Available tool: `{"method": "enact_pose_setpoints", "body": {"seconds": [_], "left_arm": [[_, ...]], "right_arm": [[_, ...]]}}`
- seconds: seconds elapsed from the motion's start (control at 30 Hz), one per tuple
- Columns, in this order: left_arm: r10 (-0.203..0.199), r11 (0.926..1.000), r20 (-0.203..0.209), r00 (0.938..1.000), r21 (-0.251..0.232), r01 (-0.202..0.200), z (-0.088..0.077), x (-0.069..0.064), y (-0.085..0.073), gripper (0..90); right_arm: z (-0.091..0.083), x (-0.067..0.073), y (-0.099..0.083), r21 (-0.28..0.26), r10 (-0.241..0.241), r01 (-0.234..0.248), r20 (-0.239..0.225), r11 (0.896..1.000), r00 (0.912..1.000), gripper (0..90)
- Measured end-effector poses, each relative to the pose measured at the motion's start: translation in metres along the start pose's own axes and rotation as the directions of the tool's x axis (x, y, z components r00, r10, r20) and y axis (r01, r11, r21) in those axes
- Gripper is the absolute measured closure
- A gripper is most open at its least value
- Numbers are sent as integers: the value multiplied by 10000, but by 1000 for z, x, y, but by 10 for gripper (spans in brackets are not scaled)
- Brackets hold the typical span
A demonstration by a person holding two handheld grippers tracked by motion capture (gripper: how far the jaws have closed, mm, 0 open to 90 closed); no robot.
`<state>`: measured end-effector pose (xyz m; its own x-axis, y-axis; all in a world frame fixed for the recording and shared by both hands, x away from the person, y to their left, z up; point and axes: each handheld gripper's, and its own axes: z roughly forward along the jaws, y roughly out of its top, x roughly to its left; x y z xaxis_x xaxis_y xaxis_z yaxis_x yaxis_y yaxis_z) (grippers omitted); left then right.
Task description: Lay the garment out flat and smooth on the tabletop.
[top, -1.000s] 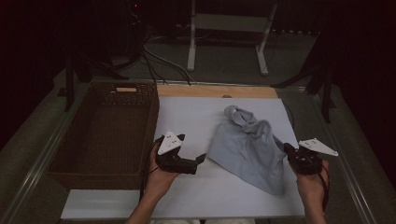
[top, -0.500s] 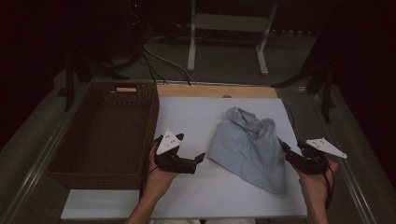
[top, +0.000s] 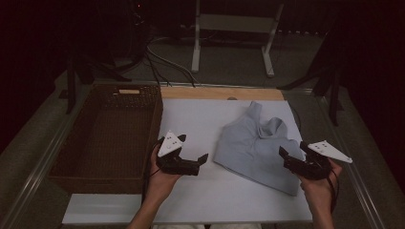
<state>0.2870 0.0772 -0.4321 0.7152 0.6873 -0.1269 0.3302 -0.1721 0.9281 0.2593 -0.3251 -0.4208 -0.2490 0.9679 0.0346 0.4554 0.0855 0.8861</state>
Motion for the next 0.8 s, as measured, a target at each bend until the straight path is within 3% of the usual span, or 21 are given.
{"method": "enact_pose_setpoints", "body": {"seconds": [0.27,0.8], "left_arm": [[47,9999,2,10000,-155,-47,7,0,5,13],[589,9977,-19,9983,-337,-590,27,1,10,14]], "right_arm": [[2,3,-6,210,111,-106,-278,9997,9996,188],[-1,-8,-38,941,348,-341,-50,9950,9994,213]]}}
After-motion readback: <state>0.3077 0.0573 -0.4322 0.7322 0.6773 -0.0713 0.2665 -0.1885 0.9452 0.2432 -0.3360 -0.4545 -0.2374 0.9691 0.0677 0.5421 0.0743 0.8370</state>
